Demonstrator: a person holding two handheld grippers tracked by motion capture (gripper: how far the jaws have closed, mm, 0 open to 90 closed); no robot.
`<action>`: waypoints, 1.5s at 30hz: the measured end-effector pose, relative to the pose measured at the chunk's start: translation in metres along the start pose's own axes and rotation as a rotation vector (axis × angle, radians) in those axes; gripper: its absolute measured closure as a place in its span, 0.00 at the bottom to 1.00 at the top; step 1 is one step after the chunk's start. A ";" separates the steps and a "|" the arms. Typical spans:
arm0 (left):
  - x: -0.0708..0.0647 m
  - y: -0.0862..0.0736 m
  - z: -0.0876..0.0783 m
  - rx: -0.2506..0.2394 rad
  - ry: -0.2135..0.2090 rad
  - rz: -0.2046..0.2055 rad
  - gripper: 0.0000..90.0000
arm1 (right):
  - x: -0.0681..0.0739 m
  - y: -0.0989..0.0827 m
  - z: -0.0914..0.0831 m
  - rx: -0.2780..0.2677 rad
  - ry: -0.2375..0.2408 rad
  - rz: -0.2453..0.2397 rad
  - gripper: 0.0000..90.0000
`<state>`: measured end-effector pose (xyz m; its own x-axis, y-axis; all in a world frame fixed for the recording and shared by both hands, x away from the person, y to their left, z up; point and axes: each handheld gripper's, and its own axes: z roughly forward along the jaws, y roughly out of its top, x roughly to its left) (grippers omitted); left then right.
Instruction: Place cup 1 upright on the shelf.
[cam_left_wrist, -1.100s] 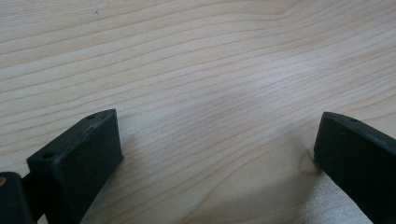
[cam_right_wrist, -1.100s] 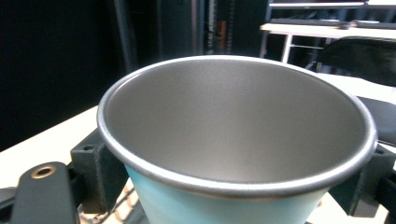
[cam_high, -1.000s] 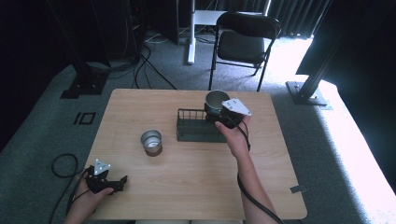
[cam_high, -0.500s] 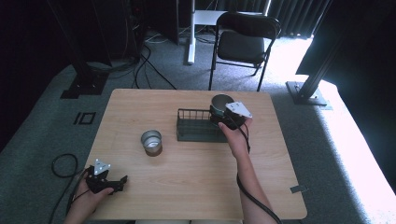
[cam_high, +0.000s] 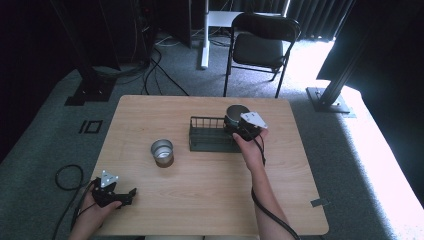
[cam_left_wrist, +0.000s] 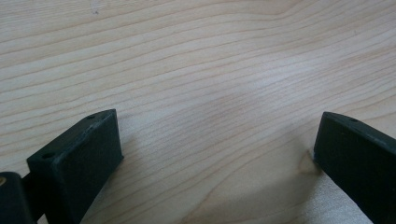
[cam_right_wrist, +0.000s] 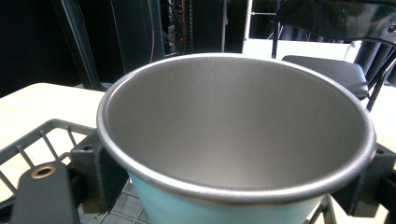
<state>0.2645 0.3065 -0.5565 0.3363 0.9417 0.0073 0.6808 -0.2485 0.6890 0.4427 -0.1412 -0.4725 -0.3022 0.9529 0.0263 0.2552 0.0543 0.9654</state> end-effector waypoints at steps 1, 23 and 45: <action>0.000 0.000 0.000 0.000 0.000 0.000 0.02 | 0.001 -0.001 0.001 0.001 0.003 0.003 0.15; 0.000 0.000 0.000 0.000 0.000 0.000 0.02 | 0.005 -0.015 0.004 0.013 -0.001 -0.011 0.15; 0.000 0.000 0.000 0.000 0.000 0.000 0.02 | 0.002 -0.020 -0.015 0.037 0.018 -0.031 0.12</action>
<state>0.2645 0.3065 -0.5565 0.3363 0.9417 0.0074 0.6810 -0.2486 0.6888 0.4229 -0.1447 -0.4880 -0.3269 0.9451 0.0013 0.2793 0.0953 0.9555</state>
